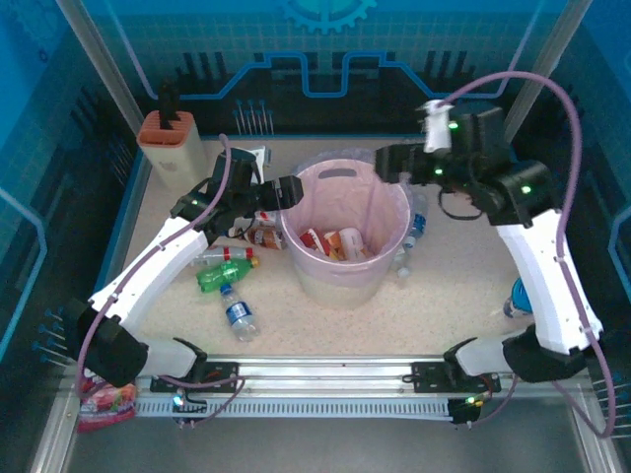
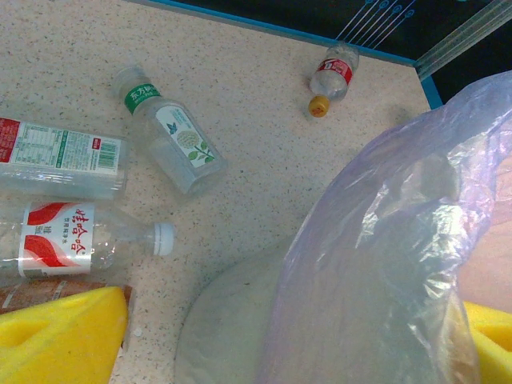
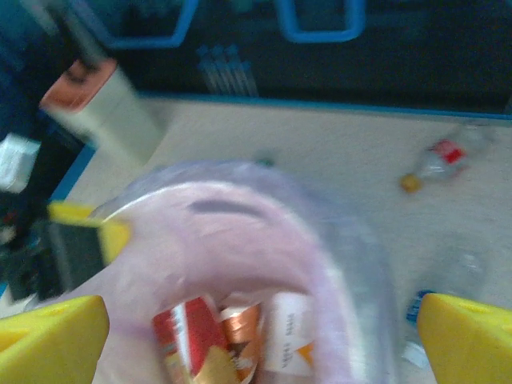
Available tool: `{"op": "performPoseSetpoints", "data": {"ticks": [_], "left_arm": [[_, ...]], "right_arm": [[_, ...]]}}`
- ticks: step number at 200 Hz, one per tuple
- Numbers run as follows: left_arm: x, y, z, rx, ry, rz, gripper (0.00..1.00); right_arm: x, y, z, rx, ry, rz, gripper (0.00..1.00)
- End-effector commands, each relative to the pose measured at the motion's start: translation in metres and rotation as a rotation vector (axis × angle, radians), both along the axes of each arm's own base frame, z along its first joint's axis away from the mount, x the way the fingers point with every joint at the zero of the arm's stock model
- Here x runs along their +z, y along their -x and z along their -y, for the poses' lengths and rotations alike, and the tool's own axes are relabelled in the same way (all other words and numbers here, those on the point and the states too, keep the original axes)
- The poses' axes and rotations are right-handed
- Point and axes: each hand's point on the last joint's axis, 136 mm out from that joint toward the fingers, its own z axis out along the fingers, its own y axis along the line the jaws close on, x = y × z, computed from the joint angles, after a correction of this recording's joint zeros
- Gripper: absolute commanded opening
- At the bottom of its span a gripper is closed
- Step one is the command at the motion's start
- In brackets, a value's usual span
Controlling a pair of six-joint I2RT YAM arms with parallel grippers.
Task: Put the plastic bottles in the bin
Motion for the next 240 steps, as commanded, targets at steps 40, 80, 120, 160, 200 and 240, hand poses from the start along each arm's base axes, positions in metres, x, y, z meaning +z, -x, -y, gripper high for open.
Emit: {"op": "performPoseSetpoints", "data": {"ticks": [40, 80, 120, 160, 200, 240], "left_arm": [[0.0, -0.004, -0.009, 0.029, -0.025, -0.005, 0.89], [0.001, -0.003, -0.011, 0.038, -0.035, -0.008, 0.89], [0.001, -0.003, -0.007, 0.025, -0.009, -0.01, 0.89], [0.0, -0.006, -0.006, 0.027, -0.003, -0.016, 0.89], [-0.003, -0.009, 0.0, 0.013, 0.034, -0.021, 0.89], [-0.004, -0.011, -0.002, 0.022, 0.02, -0.024, 0.9]], "right_arm": [[-0.14, -0.054, 0.106, -0.289, -0.111, -0.343, 0.97], [-0.235, -0.077, 0.11, -0.299, -0.096, -0.525, 0.95], [-0.305, -0.091, 0.11, -0.307, -0.086, -0.652, 0.86], [-0.353, -0.096, 0.105, -0.297, -0.104, -0.737, 0.84], [-0.395, -0.093, 0.108, -0.308, -0.074, -0.829, 0.84], [-0.396, -0.089, 0.115, -0.329, -0.043, -0.834, 0.67]]}}
